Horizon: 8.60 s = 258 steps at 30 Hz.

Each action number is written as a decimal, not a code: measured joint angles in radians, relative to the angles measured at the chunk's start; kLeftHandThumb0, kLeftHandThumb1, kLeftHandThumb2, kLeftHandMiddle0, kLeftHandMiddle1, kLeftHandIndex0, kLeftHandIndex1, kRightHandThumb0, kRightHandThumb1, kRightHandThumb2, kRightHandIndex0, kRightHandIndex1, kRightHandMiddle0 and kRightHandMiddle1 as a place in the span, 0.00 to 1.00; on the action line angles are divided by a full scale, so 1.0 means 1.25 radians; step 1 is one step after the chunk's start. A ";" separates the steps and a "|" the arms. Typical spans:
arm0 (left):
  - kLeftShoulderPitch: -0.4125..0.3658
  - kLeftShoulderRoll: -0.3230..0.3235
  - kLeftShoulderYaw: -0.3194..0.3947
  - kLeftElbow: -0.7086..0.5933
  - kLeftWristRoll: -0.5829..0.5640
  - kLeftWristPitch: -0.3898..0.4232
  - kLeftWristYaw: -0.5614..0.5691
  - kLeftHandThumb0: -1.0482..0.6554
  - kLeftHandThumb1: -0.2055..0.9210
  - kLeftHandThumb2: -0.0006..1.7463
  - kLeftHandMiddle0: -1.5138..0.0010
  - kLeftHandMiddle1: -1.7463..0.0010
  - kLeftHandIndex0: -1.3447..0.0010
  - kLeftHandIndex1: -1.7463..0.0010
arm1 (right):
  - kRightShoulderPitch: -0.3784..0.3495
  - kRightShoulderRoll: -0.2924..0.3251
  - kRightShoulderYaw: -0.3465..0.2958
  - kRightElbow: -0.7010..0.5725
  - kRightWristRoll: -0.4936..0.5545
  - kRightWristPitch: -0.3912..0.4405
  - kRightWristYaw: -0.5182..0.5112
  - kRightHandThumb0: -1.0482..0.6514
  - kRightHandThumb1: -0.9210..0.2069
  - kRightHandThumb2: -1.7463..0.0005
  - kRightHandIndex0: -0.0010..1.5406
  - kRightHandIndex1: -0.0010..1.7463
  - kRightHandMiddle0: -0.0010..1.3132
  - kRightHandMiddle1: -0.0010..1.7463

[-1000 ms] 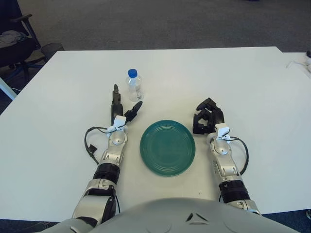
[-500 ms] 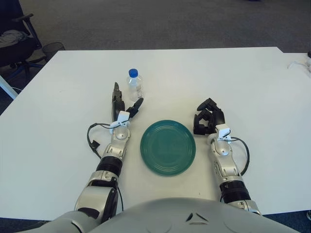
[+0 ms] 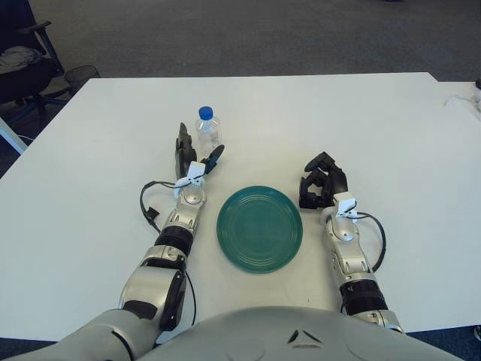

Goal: Put the bottle into the plate.

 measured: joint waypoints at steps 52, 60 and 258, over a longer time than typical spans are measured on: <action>-0.111 0.038 0.010 0.162 -0.049 -0.094 -0.070 0.00 0.95 0.01 0.99 1.00 1.00 1.00 | -0.009 0.014 0.000 0.040 0.001 -0.050 -0.004 0.61 0.81 0.07 0.56 0.94 0.47 1.00; -0.133 0.043 0.009 0.179 -0.049 -0.094 -0.075 0.00 0.96 0.01 0.98 0.99 1.00 1.00 | -0.009 0.016 0.000 0.043 0.002 -0.057 -0.003 0.62 0.80 0.07 0.56 0.95 0.47 1.00; -0.011 0.240 -0.205 -0.396 0.024 -0.645 -0.684 0.34 0.49 0.73 0.19 0.00 0.56 0.00 | -0.035 0.026 -0.002 0.095 -0.001 -0.097 -0.009 0.62 0.75 0.09 0.52 0.98 0.44 1.00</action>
